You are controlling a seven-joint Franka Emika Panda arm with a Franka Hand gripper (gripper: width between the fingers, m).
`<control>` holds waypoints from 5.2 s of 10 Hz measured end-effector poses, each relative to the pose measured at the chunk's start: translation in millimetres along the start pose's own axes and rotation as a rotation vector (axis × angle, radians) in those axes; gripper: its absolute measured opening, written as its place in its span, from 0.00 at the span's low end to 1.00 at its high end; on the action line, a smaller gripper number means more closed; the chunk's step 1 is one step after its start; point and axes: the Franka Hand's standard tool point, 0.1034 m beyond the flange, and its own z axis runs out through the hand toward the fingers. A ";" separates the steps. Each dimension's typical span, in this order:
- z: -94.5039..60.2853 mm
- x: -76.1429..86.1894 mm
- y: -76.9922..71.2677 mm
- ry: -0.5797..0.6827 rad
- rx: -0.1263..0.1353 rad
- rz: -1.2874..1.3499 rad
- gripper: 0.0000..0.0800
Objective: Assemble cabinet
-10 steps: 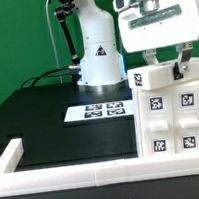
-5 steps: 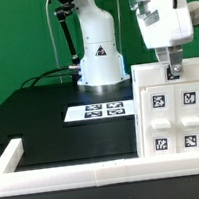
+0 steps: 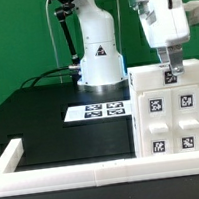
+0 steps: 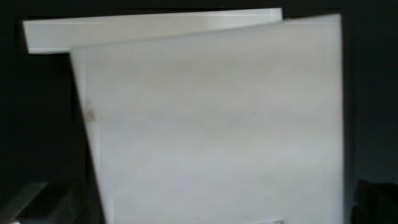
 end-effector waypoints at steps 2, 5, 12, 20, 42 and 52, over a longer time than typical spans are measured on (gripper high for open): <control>-10.6 -3.7 -3.1 -0.018 0.017 -0.010 0.99; -18.5 -6.8 -9.4 -0.031 0.033 -0.008 1.00; -22.2 -10.7 -12.7 -0.063 -0.039 -0.780 1.00; -22.5 -5.8 -14.6 -0.042 -0.067 -1.648 1.00; 0.5 11.7 -0.3 -0.098 -0.347 -3.102 0.88; -1.0 15.5 -5.1 0.030 -0.251 -2.410 0.69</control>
Offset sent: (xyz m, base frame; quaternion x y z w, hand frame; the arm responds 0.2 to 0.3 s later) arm 0.0036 0.0021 0.0214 0.0058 -0.0308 0.0242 0.9992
